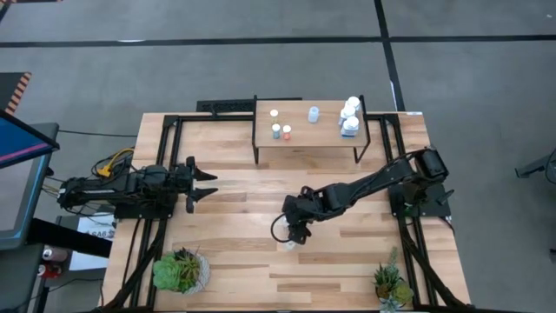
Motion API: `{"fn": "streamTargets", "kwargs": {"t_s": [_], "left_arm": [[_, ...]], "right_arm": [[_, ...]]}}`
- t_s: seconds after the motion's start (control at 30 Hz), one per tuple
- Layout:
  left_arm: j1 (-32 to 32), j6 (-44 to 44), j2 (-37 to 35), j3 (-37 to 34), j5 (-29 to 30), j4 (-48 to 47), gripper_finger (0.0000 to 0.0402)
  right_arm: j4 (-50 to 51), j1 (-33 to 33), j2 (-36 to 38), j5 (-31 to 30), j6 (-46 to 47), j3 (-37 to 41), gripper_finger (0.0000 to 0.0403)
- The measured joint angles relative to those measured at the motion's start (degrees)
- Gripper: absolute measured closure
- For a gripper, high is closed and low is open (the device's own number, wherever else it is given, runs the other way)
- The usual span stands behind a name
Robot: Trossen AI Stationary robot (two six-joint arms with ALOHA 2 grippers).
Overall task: Pick and place medicine bottles onto shelf by color
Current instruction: Put the top transparent pill bottle on the shelf
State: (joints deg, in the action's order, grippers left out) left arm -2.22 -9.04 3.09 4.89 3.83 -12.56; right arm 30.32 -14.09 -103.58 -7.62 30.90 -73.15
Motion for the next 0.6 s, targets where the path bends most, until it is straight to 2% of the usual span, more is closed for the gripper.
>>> {"fn": "streamTargets", "kwargs": {"t_s": [0.6], "left_arm": [[0.0, 0.0, 1.2, 0.0, 0.0, 0.0, 0.0207]], "right_arm": [[-7.9, 1.5, -7.4, 3.1, -5.1, -0.8, 0.0101]]}}
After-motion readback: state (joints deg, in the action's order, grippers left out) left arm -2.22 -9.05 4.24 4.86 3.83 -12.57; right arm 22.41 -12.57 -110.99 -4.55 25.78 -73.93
